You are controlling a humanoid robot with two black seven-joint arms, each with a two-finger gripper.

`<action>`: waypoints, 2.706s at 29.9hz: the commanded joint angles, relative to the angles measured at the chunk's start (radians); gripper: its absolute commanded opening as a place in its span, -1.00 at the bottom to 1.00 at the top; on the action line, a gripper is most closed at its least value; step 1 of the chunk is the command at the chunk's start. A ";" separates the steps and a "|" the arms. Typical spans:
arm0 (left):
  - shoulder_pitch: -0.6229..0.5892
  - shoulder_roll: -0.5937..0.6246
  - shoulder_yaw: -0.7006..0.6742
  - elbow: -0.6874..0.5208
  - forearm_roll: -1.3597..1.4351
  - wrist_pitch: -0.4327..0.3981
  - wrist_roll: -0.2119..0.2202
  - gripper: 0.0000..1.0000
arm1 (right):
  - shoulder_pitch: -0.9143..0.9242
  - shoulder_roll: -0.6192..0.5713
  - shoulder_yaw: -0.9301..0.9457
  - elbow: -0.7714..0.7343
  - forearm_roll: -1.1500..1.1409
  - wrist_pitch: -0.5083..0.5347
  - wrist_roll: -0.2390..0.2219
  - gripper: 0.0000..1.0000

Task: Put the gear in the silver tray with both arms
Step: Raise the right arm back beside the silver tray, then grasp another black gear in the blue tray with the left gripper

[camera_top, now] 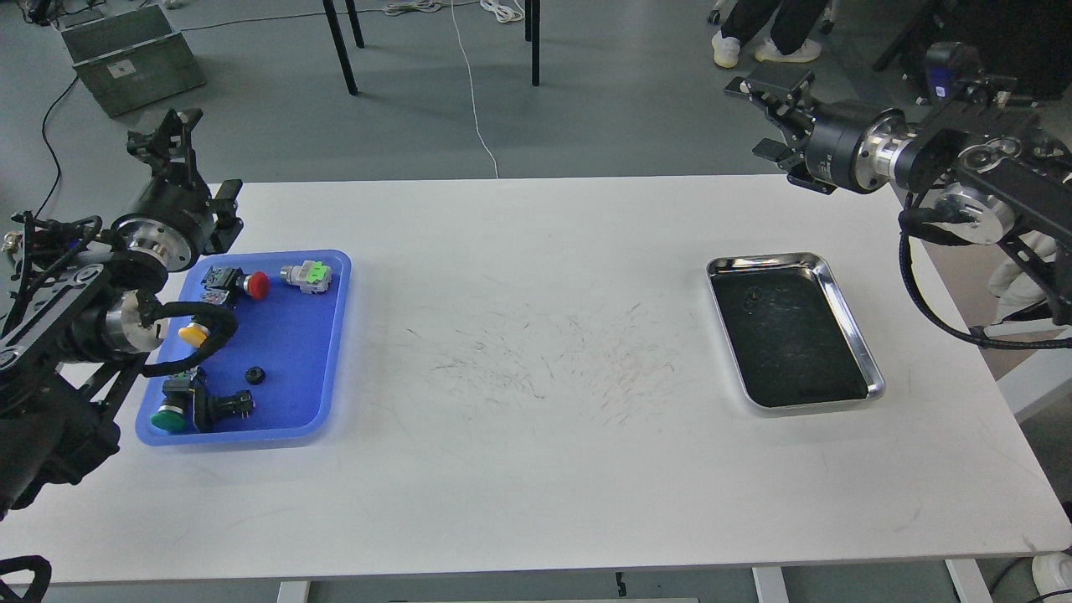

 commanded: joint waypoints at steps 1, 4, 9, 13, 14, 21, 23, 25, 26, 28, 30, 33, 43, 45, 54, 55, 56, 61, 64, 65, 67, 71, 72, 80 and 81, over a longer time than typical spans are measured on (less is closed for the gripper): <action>0.006 0.052 0.000 -0.013 -0.001 -0.007 0.004 0.96 | -0.098 0.036 0.150 -0.017 0.231 0.010 0.000 0.91; 0.021 0.118 0.001 -0.071 -0.001 -0.012 0.009 0.96 | -0.180 0.043 0.260 -0.010 0.366 0.021 0.003 0.91; 0.083 0.285 0.003 -0.273 0.002 -0.078 0.030 0.96 | -0.355 0.085 0.489 -0.009 0.564 0.116 0.017 0.91; 0.156 0.436 0.094 -0.468 0.086 -0.095 0.067 0.96 | -0.470 0.106 0.598 0.000 0.664 0.149 0.014 0.91; 0.161 0.475 0.142 -0.499 0.149 -0.102 0.065 0.96 | -0.492 0.111 0.615 0.006 0.679 0.157 0.014 0.91; 0.162 0.560 0.334 -0.520 0.690 -0.139 0.065 0.95 | -0.567 0.141 0.641 0.008 0.693 0.186 0.017 0.93; 0.164 0.560 0.384 -0.517 0.874 -0.134 0.070 0.95 | -0.569 0.141 0.637 0.003 0.692 0.186 0.019 0.93; 0.164 0.551 0.420 -0.508 1.049 -0.125 0.070 0.95 | -0.581 0.141 0.637 0.005 0.693 0.186 0.019 0.93; 0.163 0.544 0.423 -0.501 1.106 -0.124 0.073 0.95 | -0.587 0.143 0.635 0.005 0.692 0.186 0.019 0.94; 0.166 0.538 0.432 -0.481 1.200 -0.125 0.075 0.95 | -0.590 0.151 0.635 0.006 0.693 0.188 0.019 0.94; 0.163 0.535 0.466 -0.470 1.252 -0.127 0.088 0.94 | -0.590 0.167 0.635 0.003 0.692 0.186 0.020 0.94; 0.152 0.512 0.530 -0.439 1.292 -0.125 0.108 0.93 | -0.602 0.175 0.637 0.003 0.692 0.188 0.020 0.94; 0.150 0.382 0.561 -0.343 1.369 -0.133 0.121 0.84 | -0.622 0.203 0.649 -0.023 0.692 0.206 0.043 0.94; 0.149 0.373 0.566 -0.320 1.369 -0.133 0.121 0.83 | -0.630 0.207 0.650 -0.026 0.692 0.209 0.043 0.94; 0.147 0.334 0.573 -0.235 1.369 -0.137 0.111 0.62 | -0.633 0.207 0.652 -0.030 0.692 0.212 0.043 0.94; 0.149 0.334 0.573 -0.232 1.369 -0.142 0.110 0.58 | -0.633 0.207 0.650 -0.030 0.692 0.212 0.043 0.94; 0.149 0.334 0.575 -0.232 1.369 -0.144 0.110 0.54 | -0.633 0.207 0.652 -0.030 0.692 0.212 0.043 0.94; 0.150 0.334 0.583 -0.220 1.369 -0.145 0.110 0.31 | -0.635 0.207 0.650 -0.032 0.692 0.212 0.043 0.94; 0.150 0.334 0.586 -0.217 1.369 -0.145 0.110 0.13 | -0.644 0.207 0.649 -0.041 0.692 0.215 0.043 0.94; 0.150 0.334 0.587 -0.215 1.369 -0.145 0.111 0.10 | -0.647 0.207 0.649 -0.043 0.692 0.215 0.043 0.94; 0.150 0.334 0.589 -0.215 1.369 -0.145 0.111 0.04 | -0.649 0.207 0.647 -0.043 0.692 0.215 0.043 0.94; 0.153 0.334 0.589 -0.215 1.369 -0.157 0.110 -0.26 | -0.652 0.207 0.649 -0.043 0.692 0.215 0.043 0.94; 0.153 0.334 0.589 -0.215 1.369 -0.165 0.110 -0.41 | -0.652 0.207 0.649 -0.043 0.692 0.215 0.043 0.94; 0.152 0.328 0.589 -0.215 1.368 -0.180 0.110 -0.64 | -0.652 0.207 0.650 -0.043 0.692 0.215 0.043 0.94; 0.152 0.328 0.589 -0.215 1.368 -0.183 0.110 -0.65 | -0.652 0.207 0.650 -0.043 0.692 0.215 0.043 0.94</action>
